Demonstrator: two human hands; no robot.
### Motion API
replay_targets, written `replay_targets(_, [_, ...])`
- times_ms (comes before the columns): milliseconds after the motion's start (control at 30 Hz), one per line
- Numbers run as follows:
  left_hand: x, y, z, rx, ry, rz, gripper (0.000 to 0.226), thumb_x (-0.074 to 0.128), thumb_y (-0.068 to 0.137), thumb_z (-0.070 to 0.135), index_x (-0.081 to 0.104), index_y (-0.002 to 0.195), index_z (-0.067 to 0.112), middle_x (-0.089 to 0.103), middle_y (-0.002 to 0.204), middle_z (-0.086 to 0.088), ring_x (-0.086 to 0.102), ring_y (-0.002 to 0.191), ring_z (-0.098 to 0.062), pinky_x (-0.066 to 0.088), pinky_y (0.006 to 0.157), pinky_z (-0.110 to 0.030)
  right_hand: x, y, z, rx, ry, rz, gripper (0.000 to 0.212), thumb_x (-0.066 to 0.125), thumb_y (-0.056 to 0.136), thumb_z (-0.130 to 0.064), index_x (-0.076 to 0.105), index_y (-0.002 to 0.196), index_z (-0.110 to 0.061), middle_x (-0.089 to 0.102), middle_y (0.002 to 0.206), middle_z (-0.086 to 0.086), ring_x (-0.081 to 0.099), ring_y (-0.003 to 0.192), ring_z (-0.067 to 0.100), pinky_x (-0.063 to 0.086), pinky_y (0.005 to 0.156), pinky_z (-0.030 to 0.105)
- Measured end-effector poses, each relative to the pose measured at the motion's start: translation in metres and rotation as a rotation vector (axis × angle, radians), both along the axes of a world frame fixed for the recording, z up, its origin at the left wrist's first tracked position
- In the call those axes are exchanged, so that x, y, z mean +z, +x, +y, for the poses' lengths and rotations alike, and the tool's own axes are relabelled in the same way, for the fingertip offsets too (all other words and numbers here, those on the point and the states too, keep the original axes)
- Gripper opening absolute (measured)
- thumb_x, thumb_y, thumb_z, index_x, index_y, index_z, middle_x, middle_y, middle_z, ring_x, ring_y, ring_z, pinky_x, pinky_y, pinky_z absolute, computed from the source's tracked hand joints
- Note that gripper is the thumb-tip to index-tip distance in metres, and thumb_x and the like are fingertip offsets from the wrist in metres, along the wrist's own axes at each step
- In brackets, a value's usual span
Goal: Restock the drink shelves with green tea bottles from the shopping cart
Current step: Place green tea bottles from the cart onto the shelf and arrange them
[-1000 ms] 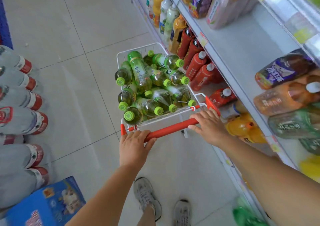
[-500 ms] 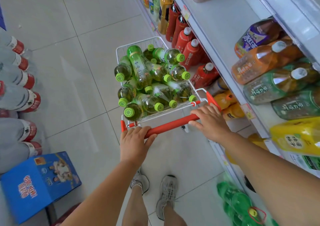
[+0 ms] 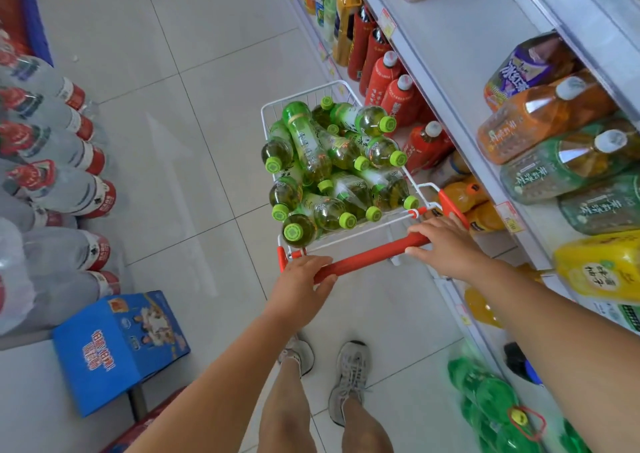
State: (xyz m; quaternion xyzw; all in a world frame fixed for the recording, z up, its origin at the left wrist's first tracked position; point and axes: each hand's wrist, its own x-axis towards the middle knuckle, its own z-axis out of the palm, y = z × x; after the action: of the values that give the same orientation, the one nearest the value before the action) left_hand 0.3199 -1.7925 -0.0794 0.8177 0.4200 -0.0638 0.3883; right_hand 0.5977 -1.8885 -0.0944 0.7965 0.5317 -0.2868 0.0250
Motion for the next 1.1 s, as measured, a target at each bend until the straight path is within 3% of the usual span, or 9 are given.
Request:
replay_targets(67, [0.023,-0.007,0.012,-0.003,-0.006,-0.031,0.032,0.055,0.097,0.036,0.061,0.127,0.029,0.062,0.123,0.01,0.055,0.11,-0.01,0.037,0.087,-0.017,0.011,-0.006,0.009,-0.104,0.014,0.07,0.028,0.06,0.09,-0.038,0.059,0.117,-0.029,0.057,0.123,0.0,0.048,0.119,0.022,0.034,0.105,0.038])
replay_targets(133, [0.044,-0.009,0.032,0.007,-0.017,-0.061,0.026,0.055,0.096,0.036,0.064,0.121,0.033,0.063,0.115,0.013,0.056,0.096,-0.005,0.04,0.08,-0.018,0.021,-0.018,0.021,-0.206,0.095,0.12,0.024,0.059,0.091,-0.029,0.061,0.115,-0.025,0.059,0.117,0.0,0.054,0.109,0.02,0.046,0.089,0.035])
replay_targets(233, [0.061,-0.006,0.08,0.077,-0.023,-0.144,0.02,0.056,0.095,0.032,0.068,0.112,0.032,0.063,0.102,0.017,0.06,0.09,0.0,0.051,0.08,-0.024,0.035,-0.046,0.054,-0.333,0.208,0.173,0.025,0.055,0.094,-0.027,0.061,0.118,-0.021,0.061,0.114,-0.001,0.055,0.107,0.017,0.046,0.086,0.032])
replay_targets(367, [0.06,-0.006,0.16,0.123,-0.05,-0.18,0.019,0.058,0.095,0.027,0.068,0.111,0.029,0.064,0.104,0.015,0.06,0.09,0.003,0.054,0.082,-0.031,0.038,-0.077,0.122,-0.483,0.235,0.278,0.029,0.057,0.094,-0.026,0.059,0.122,-0.018,0.057,0.115,0.001,0.055,0.108,0.017,0.045,0.087,0.029])
replay_targets(467, [0.045,-0.008,0.227,0.061,-0.068,-0.085,0.02,0.057,0.096,0.026,0.066,0.113,0.03,0.061,0.104,0.015,0.057,0.087,0.006,0.048,0.076,-0.017,0.029,-0.09,0.172,-0.604,0.208,0.291,0.036,0.056,0.095,-0.029,0.054,0.128,-0.017,0.056,0.121,0.004,0.055,0.11,0.02,0.044,0.087,0.03])
replay_targets(633, [0.021,-0.003,0.318,-0.062,-0.082,0.054,0.019,0.059,0.094,0.029,0.066,0.111,0.033,0.063,0.107,0.011,0.061,0.095,-0.009,0.045,0.083,-0.025,-0.001,-0.108,0.224,-0.829,0.082,0.301,0.053,0.06,0.092,-0.033,0.042,0.139,-0.018,0.051,0.134,0.009,0.054,0.116,0.024,0.045,0.093,0.035])
replay_targets(833, [0.003,0.043,0.372,-0.246,-0.088,0.086,0.021,0.059,0.094,0.028,0.066,0.114,0.029,0.064,0.109,0.011,0.059,0.091,-0.004,0.038,0.081,-0.02,-0.027,-0.117,0.233,-0.881,-0.02,0.181,0.074,0.067,0.086,-0.036,0.028,0.147,-0.02,0.047,0.139,0.007,0.042,0.129,0.028,0.04,0.104,0.04])
replay_targets(967, [-0.002,0.086,0.381,-0.379,-0.114,0.109,0.023,0.06,0.094,0.028,0.066,0.116,0.029,0.061,0.109,0.013,0.056,0.092,-0.002,0.037,0.084,-0.019,-0.032,-0.113,0.236,-0.854,-0.062,0.137,0.078,0.065,0.084,-0.048,0.026,0.148,-0.025,0.052,0.134,0.004,0.043,0.124,0.027,0.041,0.1,0.038])
replay_targets(1100, [-0.006,0.122,0.391,-0.441,-0.161,0.108,0.025,0.066,0.09,0.029,0.064,0.112,0.039,0.059,0.108,0.017,0.058,0.095,-0.002,0.046,0.089,-0.026,-0.03,-0.107,0.24,-0.894,-0.071,0.173,0.08,0.063,0.08,-0.06,0.03,0.146,-0.029,0.054,0.132,-0.001,0.041,0.124,0.024,0.038,0.098,0.037])
